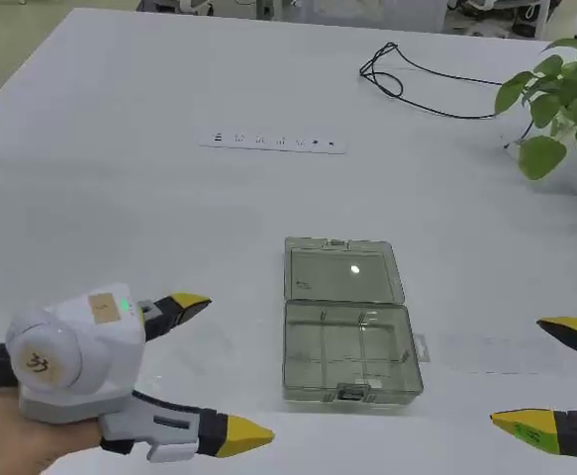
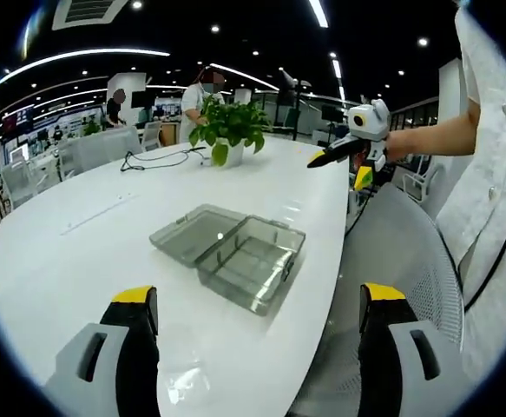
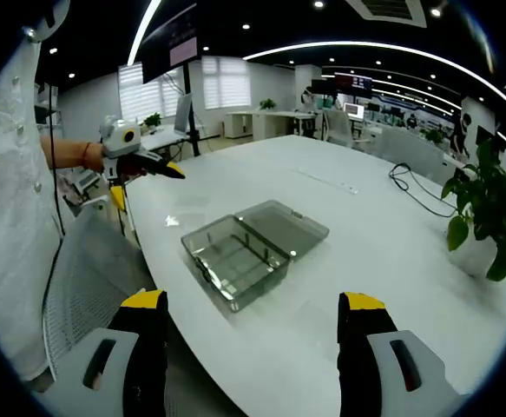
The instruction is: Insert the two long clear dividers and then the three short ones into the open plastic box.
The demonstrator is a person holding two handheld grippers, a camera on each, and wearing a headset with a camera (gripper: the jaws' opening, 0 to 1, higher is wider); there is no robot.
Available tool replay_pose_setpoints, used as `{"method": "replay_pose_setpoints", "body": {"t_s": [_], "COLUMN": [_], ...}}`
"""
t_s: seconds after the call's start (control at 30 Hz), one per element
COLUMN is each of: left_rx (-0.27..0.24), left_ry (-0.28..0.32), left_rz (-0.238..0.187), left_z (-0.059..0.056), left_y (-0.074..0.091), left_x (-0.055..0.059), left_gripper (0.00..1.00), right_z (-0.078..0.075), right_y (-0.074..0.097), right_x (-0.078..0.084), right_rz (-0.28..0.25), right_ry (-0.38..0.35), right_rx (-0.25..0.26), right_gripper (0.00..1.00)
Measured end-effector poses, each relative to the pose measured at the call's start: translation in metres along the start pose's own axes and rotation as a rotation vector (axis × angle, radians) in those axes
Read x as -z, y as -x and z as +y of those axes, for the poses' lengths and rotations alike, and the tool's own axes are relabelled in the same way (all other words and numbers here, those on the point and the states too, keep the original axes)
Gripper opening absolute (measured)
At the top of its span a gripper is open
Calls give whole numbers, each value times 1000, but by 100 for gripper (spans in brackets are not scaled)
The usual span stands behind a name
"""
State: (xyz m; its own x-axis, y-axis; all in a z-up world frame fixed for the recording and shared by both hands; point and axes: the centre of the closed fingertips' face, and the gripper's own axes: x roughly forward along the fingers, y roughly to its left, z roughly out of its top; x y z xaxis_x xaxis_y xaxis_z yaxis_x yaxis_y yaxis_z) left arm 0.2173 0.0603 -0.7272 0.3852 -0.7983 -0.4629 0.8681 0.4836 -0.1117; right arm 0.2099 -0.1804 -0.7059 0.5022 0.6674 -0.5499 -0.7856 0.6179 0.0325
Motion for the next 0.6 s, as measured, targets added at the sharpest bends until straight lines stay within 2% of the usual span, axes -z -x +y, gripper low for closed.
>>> {"method": "replay_pose_setpoints", "body": {"t_s": [0.6], "left_rx": [-8], "left_ry": [14], "left_rz": [7], "left_z": [-3], "left_y": [-1], "left_x": [-1], "left_gripper": [93], "right_z": [0], "right_y": [1], "right_x": [-2], "right_rz": [-4], "right_ry": [0], "right_rx": [5], "right_gripper": [81]}}
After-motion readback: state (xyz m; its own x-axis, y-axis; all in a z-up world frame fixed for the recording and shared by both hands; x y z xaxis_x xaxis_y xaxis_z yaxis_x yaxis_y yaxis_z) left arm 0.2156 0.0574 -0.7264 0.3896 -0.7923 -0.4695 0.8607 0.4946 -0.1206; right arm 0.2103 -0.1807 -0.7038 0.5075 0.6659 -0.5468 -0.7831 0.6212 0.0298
